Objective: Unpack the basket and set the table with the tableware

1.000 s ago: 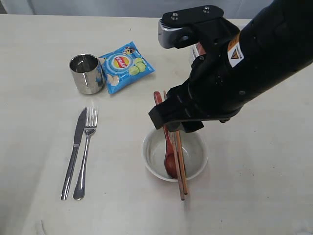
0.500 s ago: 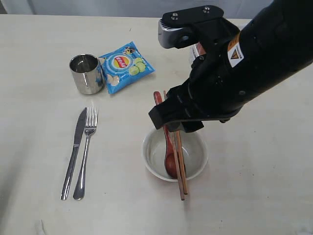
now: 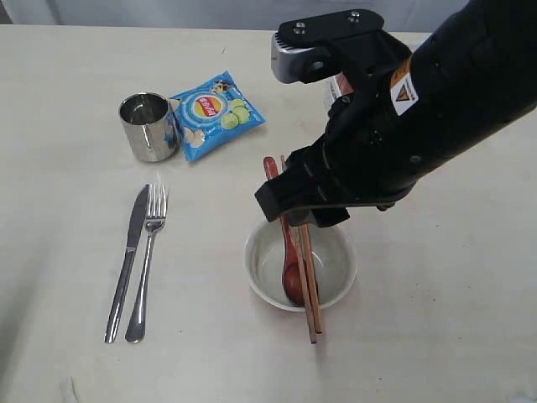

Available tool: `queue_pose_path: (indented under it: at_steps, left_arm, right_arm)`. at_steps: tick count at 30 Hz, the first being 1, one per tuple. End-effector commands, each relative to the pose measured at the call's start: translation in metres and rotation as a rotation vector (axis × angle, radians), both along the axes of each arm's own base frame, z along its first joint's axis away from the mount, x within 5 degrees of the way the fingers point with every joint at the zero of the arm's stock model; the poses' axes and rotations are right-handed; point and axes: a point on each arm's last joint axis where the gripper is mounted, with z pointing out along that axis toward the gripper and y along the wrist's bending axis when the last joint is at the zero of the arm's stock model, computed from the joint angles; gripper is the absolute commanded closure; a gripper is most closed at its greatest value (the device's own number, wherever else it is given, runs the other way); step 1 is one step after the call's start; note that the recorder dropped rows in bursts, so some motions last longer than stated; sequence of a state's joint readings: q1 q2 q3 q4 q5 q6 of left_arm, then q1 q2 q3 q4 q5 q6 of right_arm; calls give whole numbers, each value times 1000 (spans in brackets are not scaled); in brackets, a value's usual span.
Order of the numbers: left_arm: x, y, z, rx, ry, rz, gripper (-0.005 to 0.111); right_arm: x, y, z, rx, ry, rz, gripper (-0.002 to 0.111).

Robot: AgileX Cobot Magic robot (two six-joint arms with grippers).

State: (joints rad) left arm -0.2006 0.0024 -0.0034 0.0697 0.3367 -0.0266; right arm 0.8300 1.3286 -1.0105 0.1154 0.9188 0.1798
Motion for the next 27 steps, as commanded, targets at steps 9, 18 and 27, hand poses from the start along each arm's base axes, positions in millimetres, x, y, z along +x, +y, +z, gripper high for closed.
queue_pose_path:
  at_steps: [9,18,27]
  left_arm:
    - [0,-3,0,-74,2,-13,107]
    - [0,-3,0,-73,2,-13,107]
    - [0,-3,0,-73,2,-13,107]
  right_arm:
    - [-1,-1,2,5,-10,8,57]
    - [-1,-1,2,5,-10,8,57]
    - [3,3,5,62,-50,-12,57]
